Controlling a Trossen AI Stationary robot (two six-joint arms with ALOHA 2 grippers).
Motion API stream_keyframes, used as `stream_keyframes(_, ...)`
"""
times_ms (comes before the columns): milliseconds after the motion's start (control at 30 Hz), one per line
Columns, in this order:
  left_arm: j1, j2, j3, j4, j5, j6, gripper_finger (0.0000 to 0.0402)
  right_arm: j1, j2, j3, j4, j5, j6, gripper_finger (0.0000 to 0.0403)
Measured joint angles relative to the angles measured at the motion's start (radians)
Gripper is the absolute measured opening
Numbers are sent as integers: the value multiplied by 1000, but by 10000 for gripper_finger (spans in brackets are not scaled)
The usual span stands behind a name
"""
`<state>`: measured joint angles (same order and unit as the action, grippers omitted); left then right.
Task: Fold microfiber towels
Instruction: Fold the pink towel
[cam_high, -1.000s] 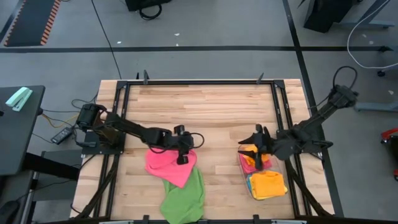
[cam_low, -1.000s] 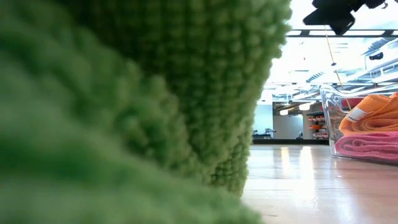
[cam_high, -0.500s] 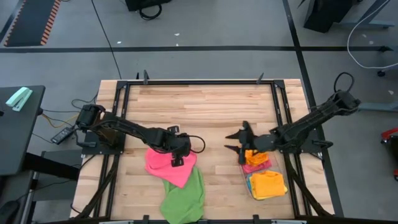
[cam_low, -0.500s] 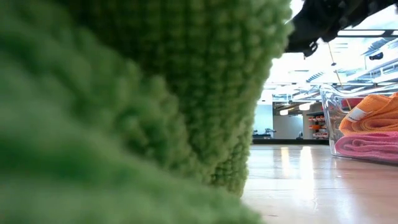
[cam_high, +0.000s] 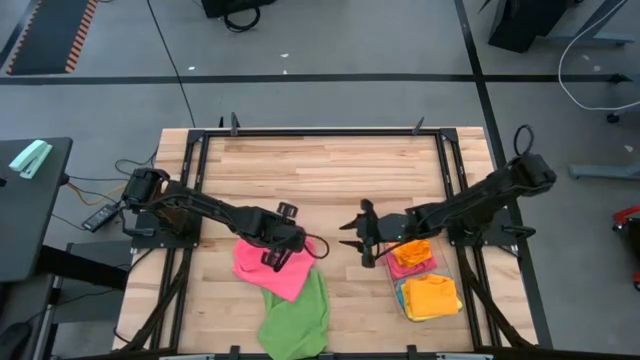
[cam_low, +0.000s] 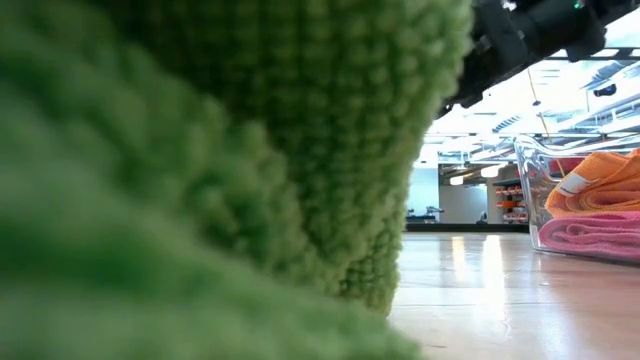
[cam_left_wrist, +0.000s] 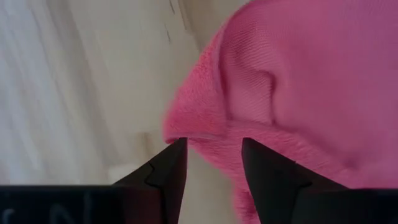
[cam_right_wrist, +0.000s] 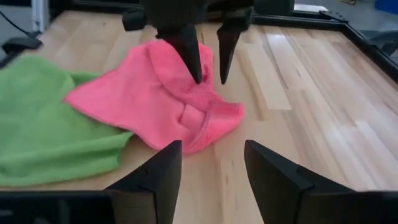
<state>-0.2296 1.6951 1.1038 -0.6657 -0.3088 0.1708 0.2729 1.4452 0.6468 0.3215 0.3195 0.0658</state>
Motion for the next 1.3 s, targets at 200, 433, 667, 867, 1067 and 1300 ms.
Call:
stream_keyframes(200,-6,0,0,36,-47,136,156,-42,18,0,25,-64,-36,182)
stream_keyframes(433,-20,0,0,57,111,-94,152,-71,18,0,23,-158,-96,182)
stream_keyframes(667,-79,15,0,22,173,-463,146,-115,18,0,36,-197,-137,182)
stream_keyframes(867,-159,70,0,-114,203,-739,164,-156,18,-1,46,-255,-146,181)
stream_keyframes(1067,-225,75,3,-185,246,-913,161,-188,18,0,65,-319,-149,181)
stream_keyframes(1300,-296,89,3,-320,215,-936,149,-201,18,0,80,-354,-172,181)
